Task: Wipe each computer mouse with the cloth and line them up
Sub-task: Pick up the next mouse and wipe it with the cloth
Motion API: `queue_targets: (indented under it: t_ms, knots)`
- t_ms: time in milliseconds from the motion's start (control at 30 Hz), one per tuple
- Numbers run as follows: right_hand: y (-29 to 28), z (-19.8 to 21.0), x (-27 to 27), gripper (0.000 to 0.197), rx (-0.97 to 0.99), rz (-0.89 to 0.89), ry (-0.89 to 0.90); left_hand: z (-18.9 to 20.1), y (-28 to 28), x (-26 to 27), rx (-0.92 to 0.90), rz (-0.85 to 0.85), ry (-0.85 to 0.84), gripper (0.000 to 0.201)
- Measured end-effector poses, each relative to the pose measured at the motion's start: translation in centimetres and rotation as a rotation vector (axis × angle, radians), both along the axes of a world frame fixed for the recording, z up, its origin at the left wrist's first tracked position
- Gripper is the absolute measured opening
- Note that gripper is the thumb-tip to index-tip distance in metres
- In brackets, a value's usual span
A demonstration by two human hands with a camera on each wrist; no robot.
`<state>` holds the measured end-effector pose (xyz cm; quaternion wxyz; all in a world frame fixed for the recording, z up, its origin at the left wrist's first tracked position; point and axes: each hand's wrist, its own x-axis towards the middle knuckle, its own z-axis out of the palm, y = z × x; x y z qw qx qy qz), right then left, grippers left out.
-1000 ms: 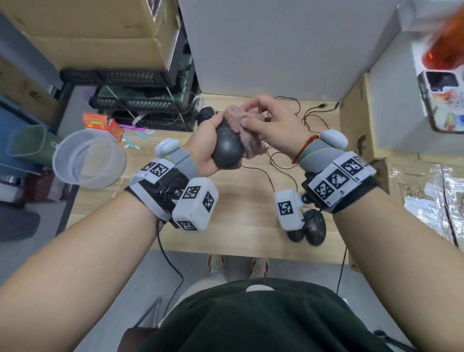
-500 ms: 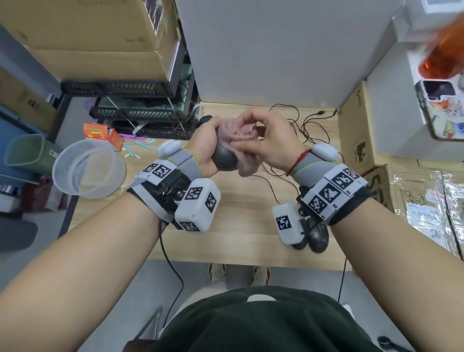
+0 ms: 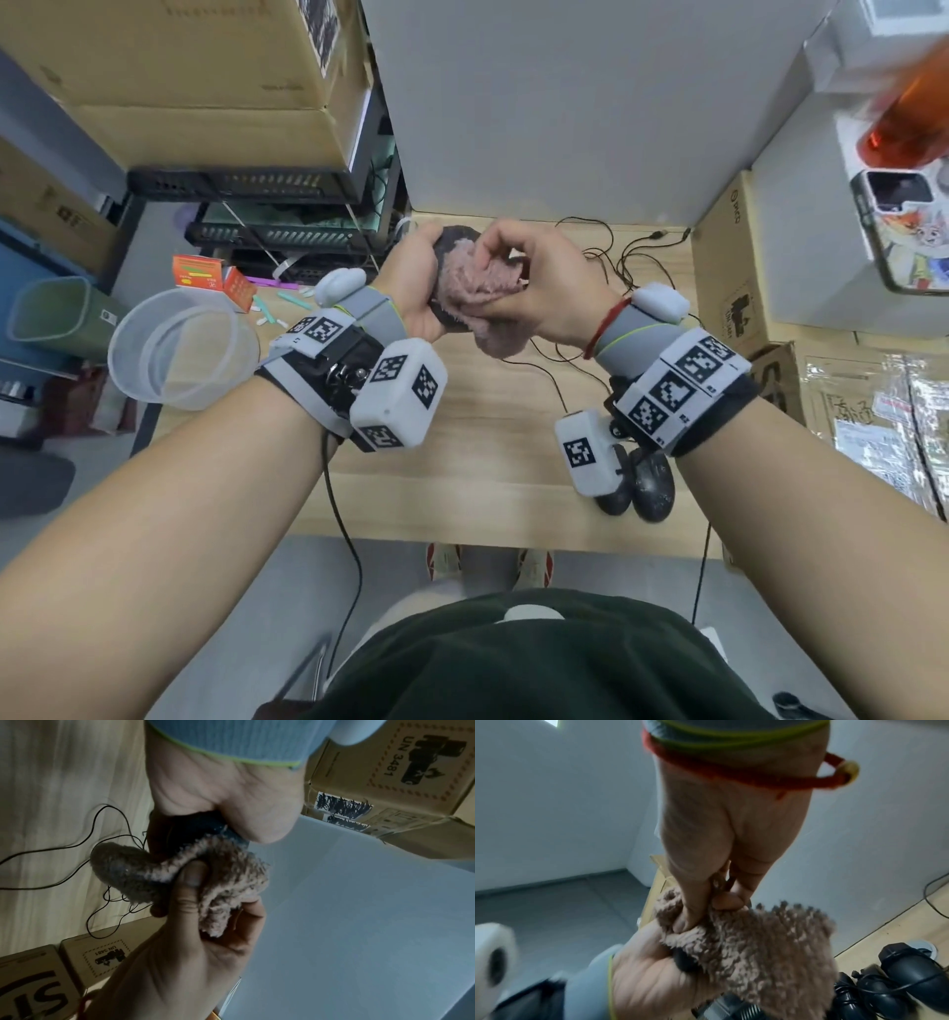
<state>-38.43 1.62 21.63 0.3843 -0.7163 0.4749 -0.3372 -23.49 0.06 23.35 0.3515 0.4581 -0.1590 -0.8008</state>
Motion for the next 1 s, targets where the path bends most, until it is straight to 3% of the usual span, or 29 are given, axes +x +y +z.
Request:
queue_targets:
  t_ms: [167,367,467,567,733,867,1000]
  knots:
    - [-1.8,-1.2,-1.2,0.032,0.077,-0.205,-0.265,-0.4,0.2,0.0,-0.037,-0.105,-0.172,0.048]
    - [-1.9,-1.6,-1.0,0.027,0.088,-0.337,-0.317,0.0,0.2,0.1,-0.089,-0.145,-0.241,0.045]
    - [-1.1,-1.4,-1.1,0.032,0.110,-0.189,-0.343,0.0,0.0,0.3,-0.101,-0.115,-0.216,0.053]
    - [-0.7,-1.3,-0.9,0.039,0.108,-0.067,-0.221,0.1,-0.2,0.5,-0.071,-0.077,-0.163,0.065]
    - [-2.2,-1.3,-1.8,0.032,0.158,-0.277,-0.438,0.3,0.1,0.4,-0.180,-0.225,-0.291,0.053]
    - [-2.8,-1.4,-2.2,0.035,0.212,-0.374,-0.445,0.5,0.8,-0.2,-0.212,-0.245,-0.356,0.053]
    - [-2.0,-1.3,-1.8,0.032,0.224,-0.314,-0.514,0.7,0.5,-0.6,-0.245,-0.175,-0.347,0.050]
